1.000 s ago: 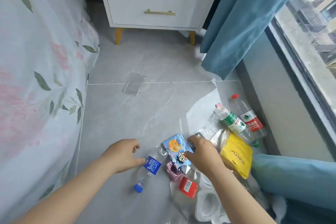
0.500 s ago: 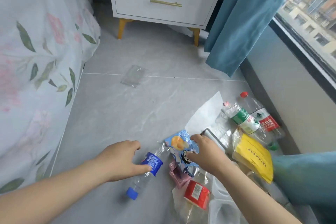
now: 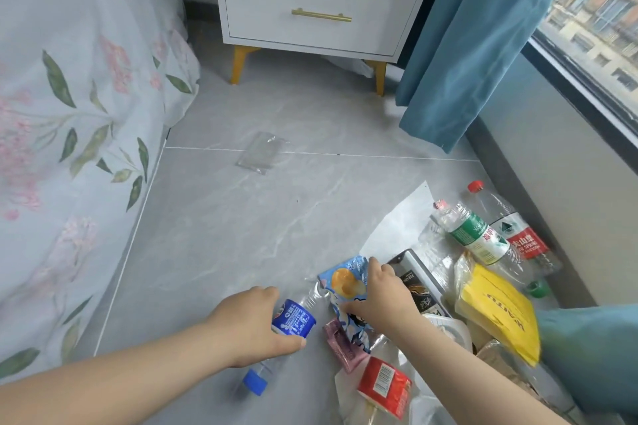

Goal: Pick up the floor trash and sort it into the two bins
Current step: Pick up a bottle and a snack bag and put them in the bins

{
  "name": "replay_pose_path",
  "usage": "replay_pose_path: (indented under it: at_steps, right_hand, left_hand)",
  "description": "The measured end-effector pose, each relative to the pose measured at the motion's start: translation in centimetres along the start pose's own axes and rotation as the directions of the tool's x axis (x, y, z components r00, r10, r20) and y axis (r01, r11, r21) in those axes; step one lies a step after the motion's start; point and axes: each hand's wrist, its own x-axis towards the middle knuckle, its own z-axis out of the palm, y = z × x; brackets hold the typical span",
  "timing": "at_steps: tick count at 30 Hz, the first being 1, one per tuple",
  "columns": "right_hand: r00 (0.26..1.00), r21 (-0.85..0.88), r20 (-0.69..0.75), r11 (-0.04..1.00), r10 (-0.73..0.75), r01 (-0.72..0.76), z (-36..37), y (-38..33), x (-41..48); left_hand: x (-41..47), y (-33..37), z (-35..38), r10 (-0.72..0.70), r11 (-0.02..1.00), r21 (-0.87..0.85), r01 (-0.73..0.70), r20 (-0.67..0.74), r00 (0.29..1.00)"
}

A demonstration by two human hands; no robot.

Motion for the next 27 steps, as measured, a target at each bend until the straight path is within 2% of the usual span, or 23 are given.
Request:
replay_pose_path:
  at_steps: [6, 10, 13, 15, 18, 21, 27]
  right_hand:
    - [1.000, 0.004, -0.026, 1.000, 0.009, -0.009, 1.2, -0.4, 0.8]
    - [1.000, 0.047, -0.021, 0.999, 0.014, -0.013, 0.9, -0.7, 1.5]
    - [0.997, 0.098, -0.078, 0.995, -0.014, 0.022, 0.5, -0.8, 1.4]
    - [0.993, 0.151, -0.118, 0.988, -0.025, 0.043, -0.1, -1.0, 1.4]
    - [0.985, 0.327, -0.170, 0.941, -0.030, 0.085, -1.8, -2.4, 1.5]
    - [0.986, 0.427, -0.159, 0.896, -0.057, 0.121, -3.4, -4.3, 2.1]
    - [0.985, 0.408, -0.096, 0.897, -0.142, 0.169, -5.6, -7.7, 5.7]
  left_hand:
    - [1.3, 0.2, 1.1, -0.043, 0.999, -0.027, 0.041, -0.048, 0.998]
    - [2.2, -0.8, 2.1, -0.069, 0.987, -0.145, 0.062, -0.038, 0.997]
    - [2.6, -2.5, 2.1, -0.118, 0.971, -0.213, 0.106, -0.044, 0.992]
    - [3.2, -4.3, 1.3, -0.166, 0.968, -0.206, 0.140, -0.111, 0.980]
    - [4.4, -7.2, -0.9, -0.261, 0.958, -0.179, 0.225, -0.212, 0.942]
    - [5.7, -9.2, -2.6, -0.323, 0.943, -0.174, 0.284, -0.277, 0.905]
    - [7.2, -9.2, -2.9, -0.370, 0.926, -0.217, 0.309, -0.364, 0.855]
